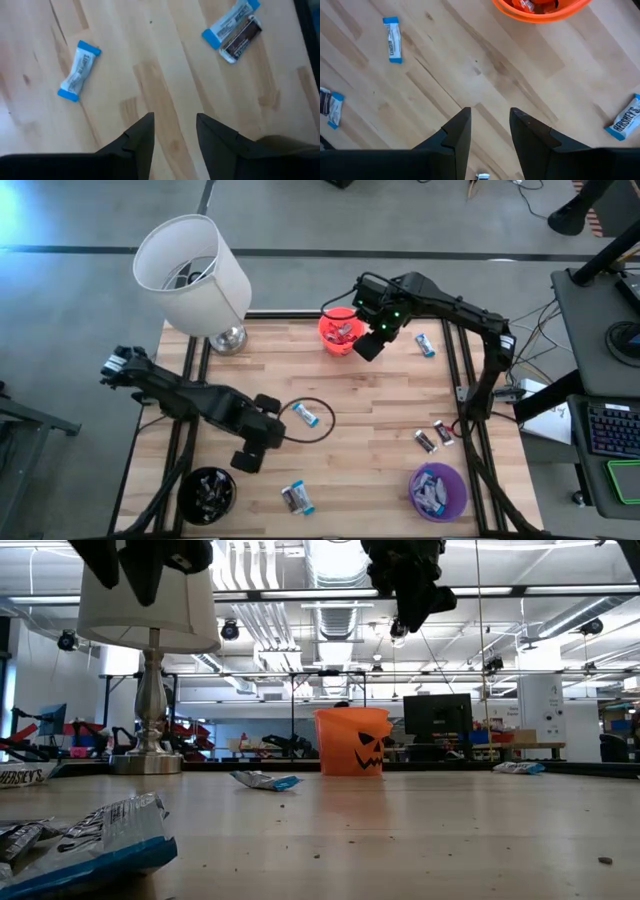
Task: Organize candy in baskets
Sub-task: Put the white chocolate into the purple bucket
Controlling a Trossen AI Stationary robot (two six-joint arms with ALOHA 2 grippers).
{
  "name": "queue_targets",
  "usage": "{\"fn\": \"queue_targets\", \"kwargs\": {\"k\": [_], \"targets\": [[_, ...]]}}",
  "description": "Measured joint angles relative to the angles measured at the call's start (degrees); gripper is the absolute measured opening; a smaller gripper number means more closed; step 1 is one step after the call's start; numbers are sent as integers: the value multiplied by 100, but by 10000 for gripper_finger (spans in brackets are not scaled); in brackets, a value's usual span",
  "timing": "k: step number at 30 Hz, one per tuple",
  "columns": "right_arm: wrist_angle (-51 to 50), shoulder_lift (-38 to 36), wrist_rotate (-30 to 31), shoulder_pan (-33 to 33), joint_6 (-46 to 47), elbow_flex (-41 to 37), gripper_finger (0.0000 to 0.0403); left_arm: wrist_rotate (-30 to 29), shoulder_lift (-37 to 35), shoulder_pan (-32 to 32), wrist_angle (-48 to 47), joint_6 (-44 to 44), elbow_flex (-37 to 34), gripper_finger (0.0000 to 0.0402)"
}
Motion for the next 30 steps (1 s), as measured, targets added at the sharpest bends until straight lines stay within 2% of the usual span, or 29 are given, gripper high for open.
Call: {"fn": "queue_targets", "kwargs": {"k": [4, 7, 12, 16, 25, 30], "targets": [[-22, -27, -4, 13, -125, 0, 125, 9, 486, -3, -128, -149, 434, 153], [-64, -27, -4, 13, -235, 0, 125, 9, 913, -35, -91, 96, 810, 165], [-202, -31, -6, 13, -412, 0, 125, 34, 1646, -70, -90, 770, 1493, 168], [-216, -86, -6, 13, -462, 0, 125, 407, 2073, -70, -93, 899, 1872, 168], [-219, -774, -8, 13, -486, 0, 125, 551, 2605, -236, 196, 883, 1963, 168], [-221, -1242, 3, 11, -347, 0, 125, 872, 2865, -388, 498, 823, 1958, 168]]}}
